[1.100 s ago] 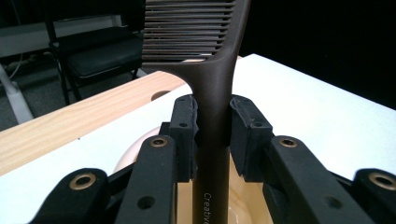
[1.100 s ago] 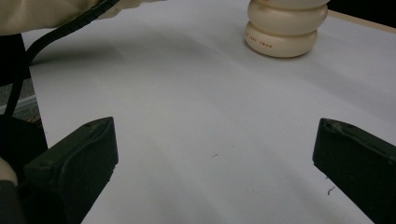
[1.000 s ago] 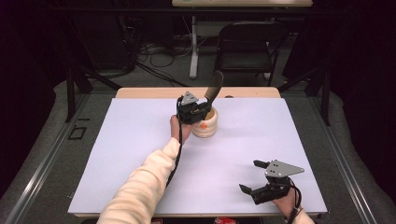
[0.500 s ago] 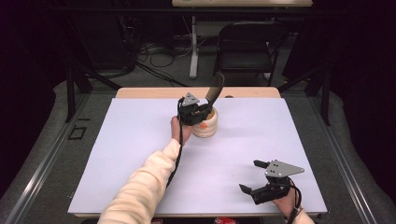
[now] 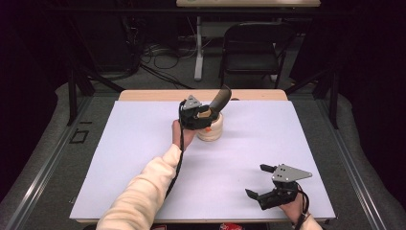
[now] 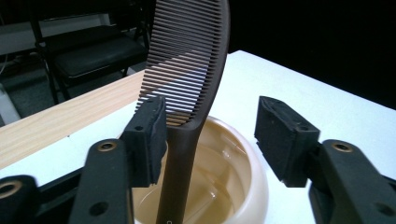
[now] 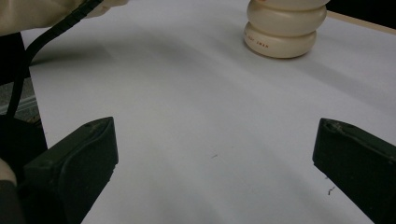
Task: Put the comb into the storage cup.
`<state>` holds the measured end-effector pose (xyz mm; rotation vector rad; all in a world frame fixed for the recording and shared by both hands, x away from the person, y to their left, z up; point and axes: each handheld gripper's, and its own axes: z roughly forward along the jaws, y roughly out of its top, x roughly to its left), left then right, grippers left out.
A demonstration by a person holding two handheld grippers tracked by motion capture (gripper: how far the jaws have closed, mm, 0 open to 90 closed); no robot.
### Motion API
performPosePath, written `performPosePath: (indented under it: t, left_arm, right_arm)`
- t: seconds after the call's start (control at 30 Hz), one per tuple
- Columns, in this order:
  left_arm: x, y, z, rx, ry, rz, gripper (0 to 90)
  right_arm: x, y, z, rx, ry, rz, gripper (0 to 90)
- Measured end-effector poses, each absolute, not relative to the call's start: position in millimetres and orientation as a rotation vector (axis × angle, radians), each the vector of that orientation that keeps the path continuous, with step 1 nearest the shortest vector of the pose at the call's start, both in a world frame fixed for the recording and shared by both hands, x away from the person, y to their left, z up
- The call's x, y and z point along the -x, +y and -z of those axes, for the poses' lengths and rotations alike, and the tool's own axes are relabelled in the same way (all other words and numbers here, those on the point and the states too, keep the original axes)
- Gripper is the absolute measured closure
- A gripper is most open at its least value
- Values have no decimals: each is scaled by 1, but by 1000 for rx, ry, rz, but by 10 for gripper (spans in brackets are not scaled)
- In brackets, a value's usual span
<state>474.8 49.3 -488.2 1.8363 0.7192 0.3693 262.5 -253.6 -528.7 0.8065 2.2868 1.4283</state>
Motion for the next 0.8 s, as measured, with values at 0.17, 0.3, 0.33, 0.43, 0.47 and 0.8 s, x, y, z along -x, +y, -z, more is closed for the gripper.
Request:
performPosePath:
  t: [0.17,0.3,0.33,0.43,0.47,0.8]
  left_arm:
    - [-471,54,480,-1850,713,-367,327]
    - [-469,56,475,-1877,709,-379,230]
    - [-468,56,474,-1887,706,-378,206]
    - [-467,58,471,-1899,711,-387,157]
    - [-466,59,470,-1900,712,-385,151]
    - [-464,68,464,-1940,728,-382,59]
  right_arm:
    - [-262,-253,529,-811,2286,-1428,0]
    - [-263,-253,529,-810,2288,-1427,0]
    - [-263,-253,529,-811,2288,-1427,0]
    - [-263,-253,529,-817,2293,-1426,0]
    - [-263,-253,529,-816,2294,-1425,0]
    - [-263,-254,529,-811,2285,-1431,0]
